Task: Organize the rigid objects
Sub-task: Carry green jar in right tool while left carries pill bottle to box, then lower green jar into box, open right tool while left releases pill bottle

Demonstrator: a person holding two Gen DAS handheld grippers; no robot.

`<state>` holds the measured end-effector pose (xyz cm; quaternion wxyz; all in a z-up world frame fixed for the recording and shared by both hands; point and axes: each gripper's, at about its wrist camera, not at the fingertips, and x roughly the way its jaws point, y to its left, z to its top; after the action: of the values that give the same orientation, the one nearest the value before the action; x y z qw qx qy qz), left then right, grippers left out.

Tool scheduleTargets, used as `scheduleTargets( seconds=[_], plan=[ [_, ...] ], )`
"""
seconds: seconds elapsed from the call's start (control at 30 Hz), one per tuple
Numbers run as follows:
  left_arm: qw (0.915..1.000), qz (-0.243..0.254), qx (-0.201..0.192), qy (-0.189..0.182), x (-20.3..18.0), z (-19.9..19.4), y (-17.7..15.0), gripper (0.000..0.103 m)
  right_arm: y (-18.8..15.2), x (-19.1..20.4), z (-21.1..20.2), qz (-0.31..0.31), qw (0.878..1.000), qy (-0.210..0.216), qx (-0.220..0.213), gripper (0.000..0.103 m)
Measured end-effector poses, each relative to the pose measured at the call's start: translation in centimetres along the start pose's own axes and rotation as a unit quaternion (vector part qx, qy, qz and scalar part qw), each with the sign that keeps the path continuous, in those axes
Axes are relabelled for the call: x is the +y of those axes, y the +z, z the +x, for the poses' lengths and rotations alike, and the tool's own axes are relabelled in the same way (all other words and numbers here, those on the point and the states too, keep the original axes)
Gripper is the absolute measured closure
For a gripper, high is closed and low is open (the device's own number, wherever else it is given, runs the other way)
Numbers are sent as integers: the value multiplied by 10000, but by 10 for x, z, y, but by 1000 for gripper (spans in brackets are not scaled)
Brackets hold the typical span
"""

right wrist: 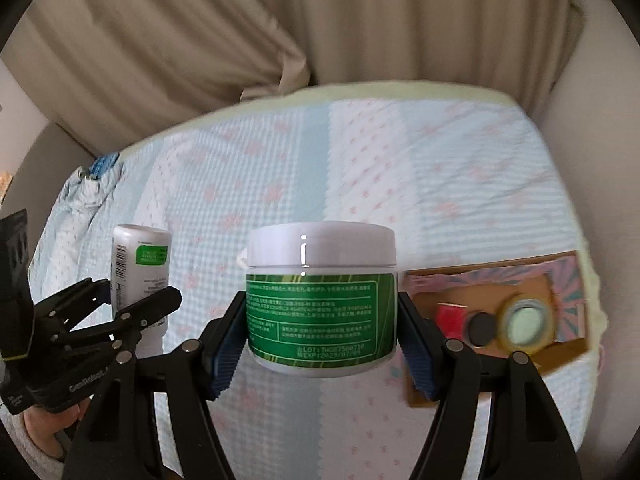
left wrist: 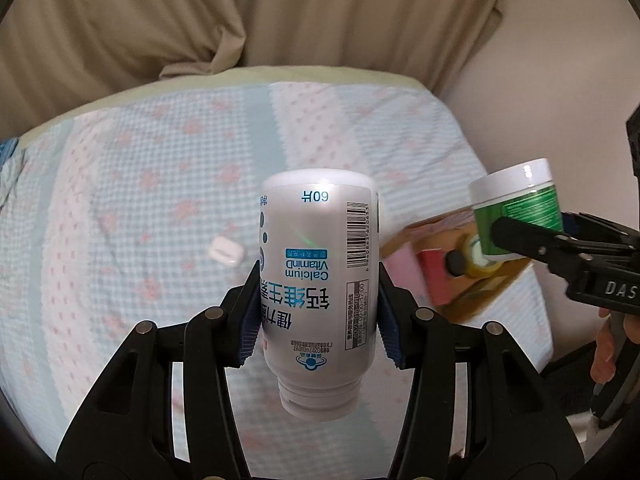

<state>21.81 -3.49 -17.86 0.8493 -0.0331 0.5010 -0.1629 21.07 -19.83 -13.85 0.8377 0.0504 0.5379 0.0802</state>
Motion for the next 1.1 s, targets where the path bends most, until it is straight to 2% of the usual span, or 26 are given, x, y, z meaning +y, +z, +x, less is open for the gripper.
scheduleTargets(
  seconds=[0.2, 0.43, 0.57, 0.73, 0.97, 1.1],
  plan=[
    [9998, -156, -87, -28, -73, -8, -3, 57, -16, -65, -51, 162, 9996, 24, -224, 37],
    [9989, -364, 224, -172, -149, 38, -10, 57, -36, -163, -69, 251, 9994, -215, -106, 37],
    [9978, -459, 435, -216, -180, 73, -12, 57, -43, -217, -59, 421, 9988, -249, 94, 37],
    [9963, -433, 734, -120, -206, 117, -9, 57, -44, -264, -33, 523, 9978, -212, 351, 37],
    [9920, -382, 1200, 30, -221, 186, 2, 57, -37, -313, 19, 722, 9949, -116, 702, 37],
    [9889, -188, 1472, 72, -232, 228, 8, 57, -35, -331, 47, 803, 9926, -110, 900, 37]
  ],
)
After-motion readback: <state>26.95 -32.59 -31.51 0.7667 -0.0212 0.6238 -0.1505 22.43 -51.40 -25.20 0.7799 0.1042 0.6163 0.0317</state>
